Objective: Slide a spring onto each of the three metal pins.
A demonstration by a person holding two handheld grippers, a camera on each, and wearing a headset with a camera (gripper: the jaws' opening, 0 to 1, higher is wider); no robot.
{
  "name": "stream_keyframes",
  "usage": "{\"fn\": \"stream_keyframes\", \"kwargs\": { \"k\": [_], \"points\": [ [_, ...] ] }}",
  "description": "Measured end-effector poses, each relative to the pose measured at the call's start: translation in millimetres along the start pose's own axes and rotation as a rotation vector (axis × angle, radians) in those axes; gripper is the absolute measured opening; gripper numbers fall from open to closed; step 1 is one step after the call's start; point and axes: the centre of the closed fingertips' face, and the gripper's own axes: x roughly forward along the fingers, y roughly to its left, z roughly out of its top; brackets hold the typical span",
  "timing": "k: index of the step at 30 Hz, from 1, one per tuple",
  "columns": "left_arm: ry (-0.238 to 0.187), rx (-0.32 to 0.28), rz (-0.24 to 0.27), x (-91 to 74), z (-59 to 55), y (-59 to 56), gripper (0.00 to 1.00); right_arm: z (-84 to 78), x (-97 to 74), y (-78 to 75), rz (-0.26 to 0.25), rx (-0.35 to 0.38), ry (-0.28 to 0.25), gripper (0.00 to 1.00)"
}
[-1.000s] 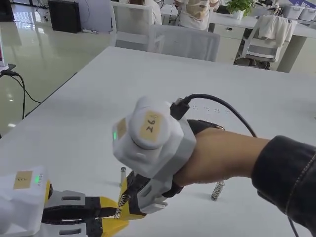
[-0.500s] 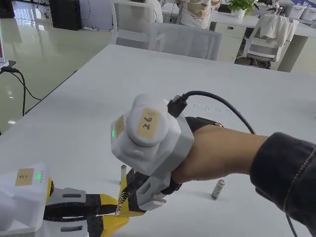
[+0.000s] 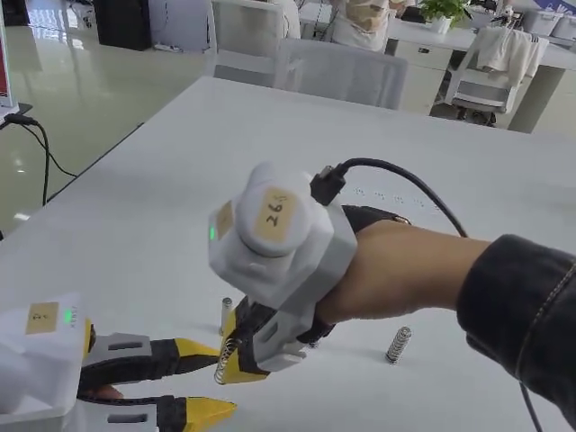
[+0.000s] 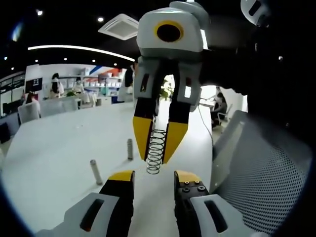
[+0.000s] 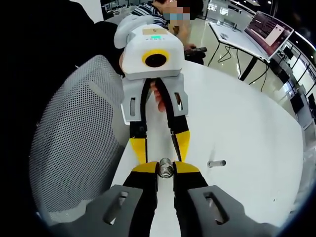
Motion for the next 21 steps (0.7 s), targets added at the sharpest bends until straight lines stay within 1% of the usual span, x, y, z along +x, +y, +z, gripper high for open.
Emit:
{"fn": "stream_keyframes", "kwargs": {
  "k": [6, 9, 21],
  "points": [
    [0.000, -0.010, 0.044, -4.4, -2.8, 9.3, 0.37, -4.2, -3.1, -7.1, -0.017, 0.008, 0.005, 0.08],
    [0.002, -0.020, 0.059, -6.7, -4.7, 12.8, 0.41, -5.7, -3.7, -9.2, -0.023, 0.010, 0.009, 0.08],
    [0.007, -0.024, 0.111, -13.4, -9.7, 23.2, 0.51, -9.8, -6.0, -19.5, -0.037, 0.025, 0.015, 0.08]
  ]
}}
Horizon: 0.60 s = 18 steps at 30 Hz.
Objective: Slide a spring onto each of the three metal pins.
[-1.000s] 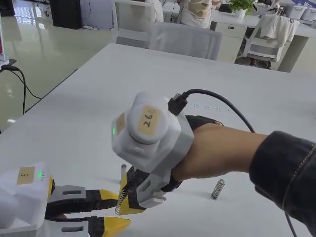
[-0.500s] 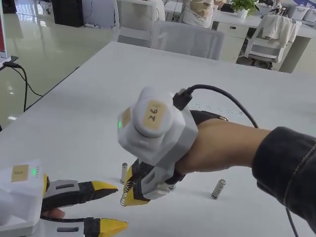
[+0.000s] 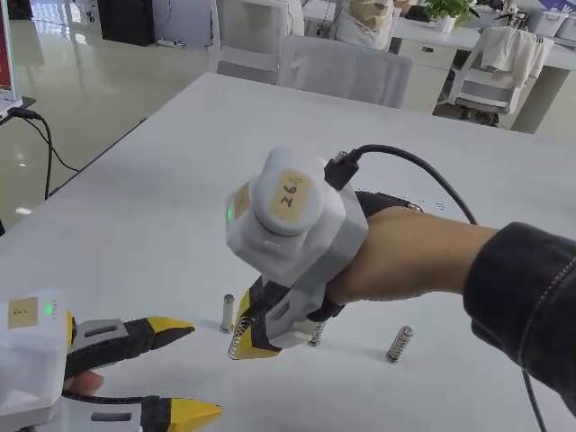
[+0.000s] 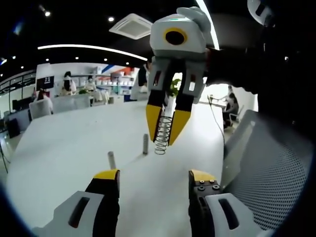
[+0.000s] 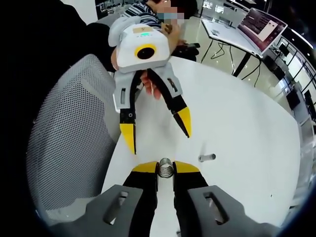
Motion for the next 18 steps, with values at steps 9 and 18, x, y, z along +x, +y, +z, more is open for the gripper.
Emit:
{"fn": "stream_keyframes", "kwargs": {
  "k": [9, 18],
  "points": [
    [0.006, 0.002, 0.022, -1.5, -3.2, 6.2, 0.55, -2.6, -4.5, -12.6, -0.021, 0.015, 0.005, 0.08],
    [0.012, 0.011, 0.035, -3.1, -6.2, 10.3, 0.58, -3.4, -6.3, -24.4, -0.043, 0.018, 0.011, 0.08]
  ]
}}
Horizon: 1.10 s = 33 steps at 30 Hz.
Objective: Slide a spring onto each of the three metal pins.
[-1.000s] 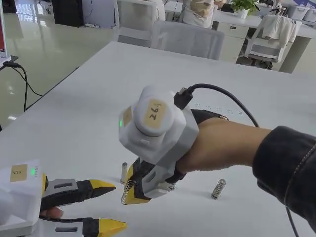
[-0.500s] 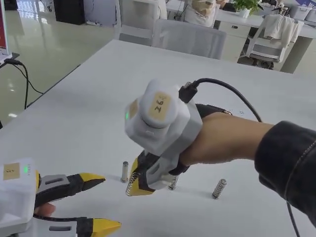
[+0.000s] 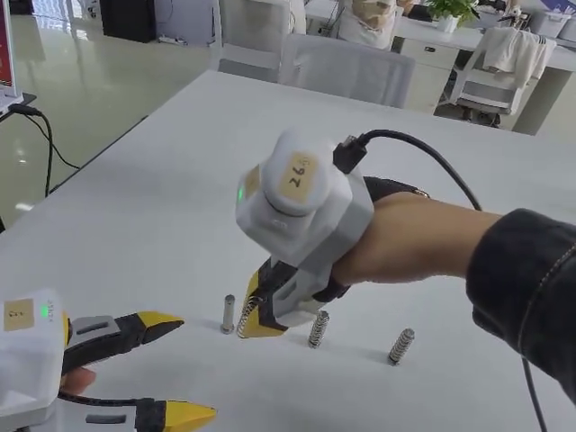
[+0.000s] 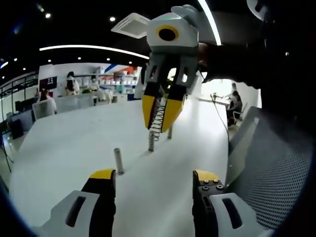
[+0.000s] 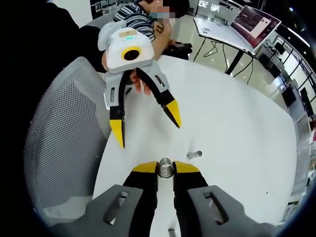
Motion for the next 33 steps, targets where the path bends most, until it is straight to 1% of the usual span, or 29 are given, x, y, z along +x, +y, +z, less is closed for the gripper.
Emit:
{"fn": "stream_keyframes", "kwargs": {
  "k": [7, 14, 20, 27, 33],
  "points": [
    [0.004, 0.006, 0.006, -1.2, -2.2, 0.7, 0.59, -1.5, -1.1, -16.4, -0.030, 0.012, 0.006, 0.08],
    [0.008, 0.006, 0.004, -1.3, -5.2, -0.6, 0.59, -7.7, 2.2, -30.6, -0.041, 0.026, 0.022, 0.08],
    [0.012, 0.005, -0.001, -0.4, -7.2, -2.0, 0.59, -7.3, 4.7, -43.0, -0.052, 0.041, 0.016, 0.08],
    [0.016, 0.006, -0.002, 0.4, -9.1, -2.6, 0.59, -4.2, 9.5, -51.7, -0.060, 0.037, 0.020, 0.08],
    [0.018, 0.006, 0.000, -0.1, -10.7, -1.9, 0.59, -1.1, 18.0, -54.5, -0.051, 0.037, 0.023, 0.08]
  ]
}}
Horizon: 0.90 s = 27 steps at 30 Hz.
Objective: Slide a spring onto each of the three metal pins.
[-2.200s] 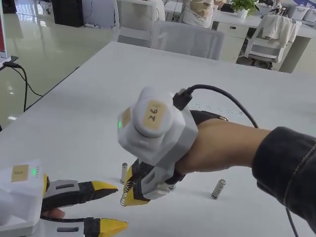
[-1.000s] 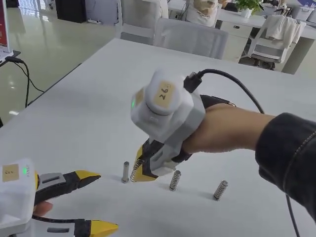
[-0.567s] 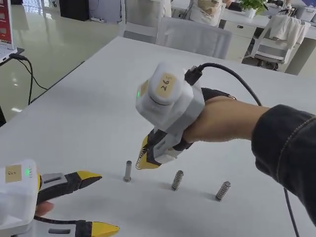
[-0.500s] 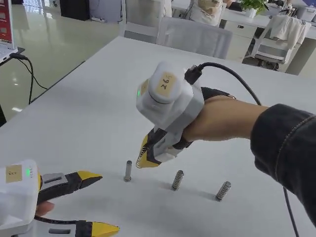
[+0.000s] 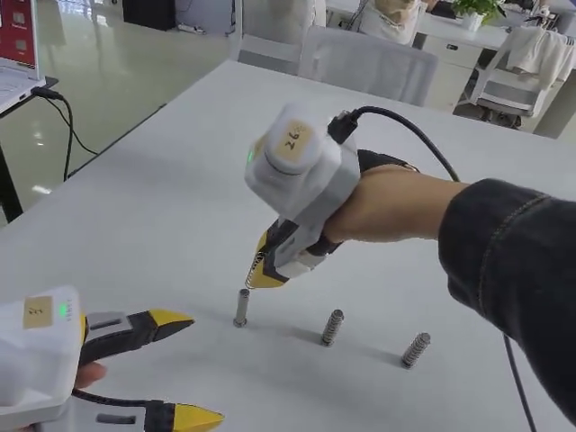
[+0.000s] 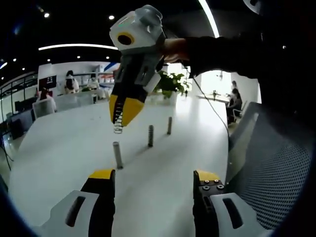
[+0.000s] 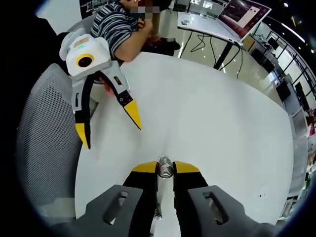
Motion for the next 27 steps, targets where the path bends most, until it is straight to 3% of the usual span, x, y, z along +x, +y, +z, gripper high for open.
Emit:
{"fn": "stream_keyframes", "kwargs": {
  "k": [27],
  "points": [
    [0.000, -0.027, 0.005, 0.6, -6.1, 3.3, 0.58, -8.1, 27.2, -3.4, 0.042, -0.001, 0.045, 0.08]
  ]
}}
